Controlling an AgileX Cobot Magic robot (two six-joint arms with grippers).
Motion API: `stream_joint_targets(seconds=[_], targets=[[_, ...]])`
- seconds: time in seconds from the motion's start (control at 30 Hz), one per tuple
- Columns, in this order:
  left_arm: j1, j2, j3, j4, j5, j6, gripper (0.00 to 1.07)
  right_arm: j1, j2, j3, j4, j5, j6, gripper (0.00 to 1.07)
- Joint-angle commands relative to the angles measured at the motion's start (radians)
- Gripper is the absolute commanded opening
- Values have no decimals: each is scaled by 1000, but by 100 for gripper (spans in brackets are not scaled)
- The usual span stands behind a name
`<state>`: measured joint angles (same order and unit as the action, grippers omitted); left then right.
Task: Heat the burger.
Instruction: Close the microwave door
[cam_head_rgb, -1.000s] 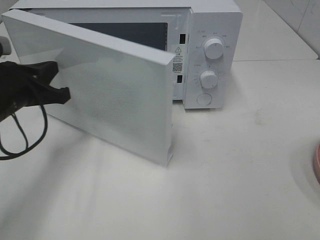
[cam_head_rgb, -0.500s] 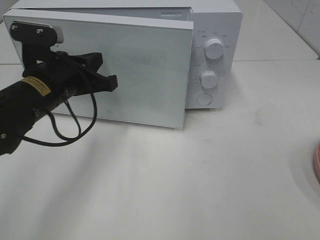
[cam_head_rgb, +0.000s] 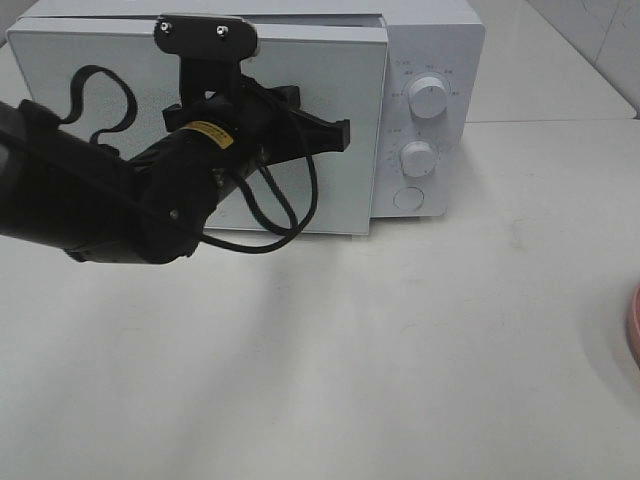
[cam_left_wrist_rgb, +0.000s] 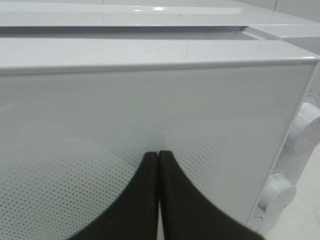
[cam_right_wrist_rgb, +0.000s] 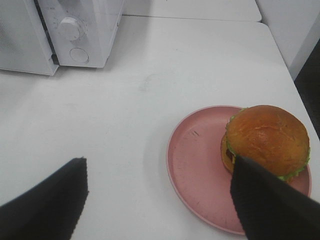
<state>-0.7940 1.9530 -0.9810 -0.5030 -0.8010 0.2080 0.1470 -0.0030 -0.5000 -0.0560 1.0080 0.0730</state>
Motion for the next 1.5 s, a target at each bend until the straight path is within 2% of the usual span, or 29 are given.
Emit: stream_joint_targets(seconds=[0.03,0.1,0.3,0.4,0.47,0.57,0.6,0.7,0.87,1.0,1.1,1.17,1.2,1.27,1.3,1.33,1.37,1.4,1.43,1.47,1.5], targets=[[-10,20,-52,-87,25,56,0,-7,-33,1,-3,-13,1,76],[-10,52,-125,-133,85,76,0,-7,-33,1,-3,-13,1,76],[-10,81,-180,-152,96,84,0,-7,-33,1,-3,-13,1,76],[-10,99,-215,-190,103,104,0,-7,-33,1,-3,-13,1,76],[-2,110,-245,-255,109,106,0,-7,-33,1,-3,-13,1,76],[1,110,-250,-254,109,110,0,-7,-33,1,-3,-13,1,76],[10,110,-251,-253,109,138,0,-7,-33,1,-3,-13,1,76],[24,110,-251,-252,110,170,0,-7,-33,1,-3,-13,1,76],[25,94,-251,-241,134,190,0,-7,-33,1,-3,-13,1,76],[-18,48,-241,-242,248,240,0,-7,-33,1,-3,-13,1,76],[-45,22,-225,-242,313,257,0,-7,-33,1,-3,-13,1,76],[-51,10,-220,-242,339,260,0,-7,-33,1,-3,-13,1,76],[-56,-12,-207,-243,421,260,0,-7,-33,1,-3,-13,1,76],[-56,-20,-202,-244,474,258,0,-7,-33,1,-3,-13,1,76],[-55,-37,-190,-244,577,259,3,-7,-33,1,-3,-13,1,76],[-55,-37,-190,-244,577,259,3,-7,-33,1,-3,-13,1,76],[-50,-46,-185,-244,628,259,9,-7,-33,1,-3,-13,1,76],[-47,-57,-178,-242,716,259,30,-7,-33,1,-3,-13,1,76],[-47,-57,-178,-242,716,259,30,-7,-33,1,-3,-13,1,76],[-47,-62,-173,-242,757,259,44,-7,-33,1,-3,-13,1,76],[-47,-72,-162,-242,807,259,72,-7,-33,1,-3,-13,1,76]])
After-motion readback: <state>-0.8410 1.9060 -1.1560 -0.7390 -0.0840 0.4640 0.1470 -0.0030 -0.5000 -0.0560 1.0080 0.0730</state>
